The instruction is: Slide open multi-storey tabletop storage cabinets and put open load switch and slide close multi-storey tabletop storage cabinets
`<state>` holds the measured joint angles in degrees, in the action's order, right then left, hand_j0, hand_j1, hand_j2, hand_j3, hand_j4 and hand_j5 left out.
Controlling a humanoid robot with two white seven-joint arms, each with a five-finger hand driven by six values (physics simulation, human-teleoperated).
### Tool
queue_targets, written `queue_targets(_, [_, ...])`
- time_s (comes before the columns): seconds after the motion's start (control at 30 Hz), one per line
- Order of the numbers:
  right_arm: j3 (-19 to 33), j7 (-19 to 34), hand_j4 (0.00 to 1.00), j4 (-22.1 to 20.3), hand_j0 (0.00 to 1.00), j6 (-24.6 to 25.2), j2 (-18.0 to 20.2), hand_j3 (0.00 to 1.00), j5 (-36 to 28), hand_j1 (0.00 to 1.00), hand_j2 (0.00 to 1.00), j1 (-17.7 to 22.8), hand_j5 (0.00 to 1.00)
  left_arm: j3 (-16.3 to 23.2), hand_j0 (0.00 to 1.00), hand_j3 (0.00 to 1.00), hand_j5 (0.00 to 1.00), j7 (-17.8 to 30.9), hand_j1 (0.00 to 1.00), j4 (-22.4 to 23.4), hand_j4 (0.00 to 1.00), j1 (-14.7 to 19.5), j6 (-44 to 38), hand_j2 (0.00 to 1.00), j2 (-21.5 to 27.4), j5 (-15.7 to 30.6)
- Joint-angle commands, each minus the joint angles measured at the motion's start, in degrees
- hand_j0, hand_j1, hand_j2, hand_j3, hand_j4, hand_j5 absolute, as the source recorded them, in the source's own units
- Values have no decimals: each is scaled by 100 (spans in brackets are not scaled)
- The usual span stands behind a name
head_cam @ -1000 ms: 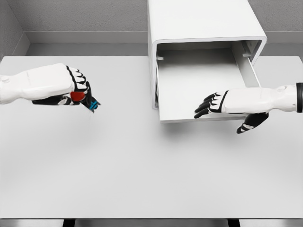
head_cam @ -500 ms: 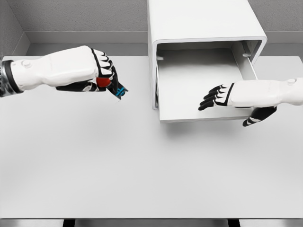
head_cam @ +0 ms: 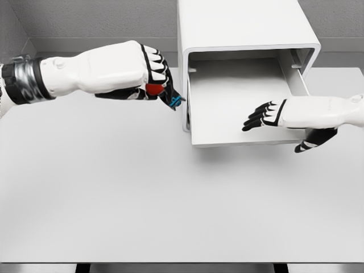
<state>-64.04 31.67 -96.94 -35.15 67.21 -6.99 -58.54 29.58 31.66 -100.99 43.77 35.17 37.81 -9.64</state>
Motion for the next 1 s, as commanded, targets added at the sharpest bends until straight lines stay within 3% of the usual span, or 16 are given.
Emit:
queue_targets(0.0, [14,-3,100,-1,100,15,161,100,-39,100,100,9,100,48,45,45,45,-2,45,0,45,0,-17,45,-187,-82])
queue_targets(0.17, [23,-12,100,-1,100,15,336,100,-145,100,100,-44,100,92,45,45,45,6,45,0,45,290,-17,45,-327,-134])
queue_targets(0.4, [23,6,100,-1,100,15,310,100,-145,100,100,-44,100,575,45,45,45,94,45,141,45,378,-17,45,-977,-741])
queue_targets(0.53, [23,58,100,-1,100,15,328,100,-145,100,100,-44,100,602,45,45,45,334,45,273,45,378,-17,45,-1320,-969])
queue_targets(0.97, [14,6,100,26,100,15,468,100,-136,100,100,-26,100,804,46,46,46,334,46,1310,46,554,-17,46,-2111,-1637])
